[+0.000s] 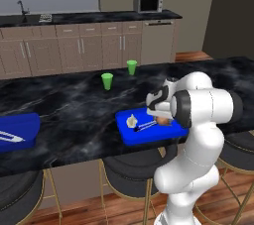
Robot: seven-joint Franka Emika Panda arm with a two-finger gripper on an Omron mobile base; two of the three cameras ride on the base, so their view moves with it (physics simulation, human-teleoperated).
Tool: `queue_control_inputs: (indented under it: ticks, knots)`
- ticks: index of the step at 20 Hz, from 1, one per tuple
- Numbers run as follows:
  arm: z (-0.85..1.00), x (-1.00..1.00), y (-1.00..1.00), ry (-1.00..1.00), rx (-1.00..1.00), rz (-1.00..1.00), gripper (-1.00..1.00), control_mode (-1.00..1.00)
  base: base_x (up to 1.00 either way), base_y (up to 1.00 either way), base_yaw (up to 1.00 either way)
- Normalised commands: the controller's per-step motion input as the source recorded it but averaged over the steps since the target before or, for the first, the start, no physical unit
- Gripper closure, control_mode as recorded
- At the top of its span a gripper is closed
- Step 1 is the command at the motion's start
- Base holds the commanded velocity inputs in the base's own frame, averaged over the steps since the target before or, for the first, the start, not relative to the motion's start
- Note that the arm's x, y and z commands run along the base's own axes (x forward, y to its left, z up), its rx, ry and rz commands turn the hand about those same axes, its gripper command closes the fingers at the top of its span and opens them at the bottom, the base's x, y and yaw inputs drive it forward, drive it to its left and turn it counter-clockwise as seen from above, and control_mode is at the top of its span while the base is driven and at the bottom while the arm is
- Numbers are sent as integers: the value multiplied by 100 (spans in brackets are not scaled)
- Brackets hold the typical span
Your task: Gather the onion and garlic from the fridge and place them on a tray on the dining counter. Then gather the fishs from the fridge and place them on the other tray.
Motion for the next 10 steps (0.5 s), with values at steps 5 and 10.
queue_control_inputs:
  ticks: [5,10]
  knots:
    - [20,-1,0,0,0,0,-100,-100,0,0,0]
    - [33,-15,0,0,0,0,-100,-100,0,0,0]
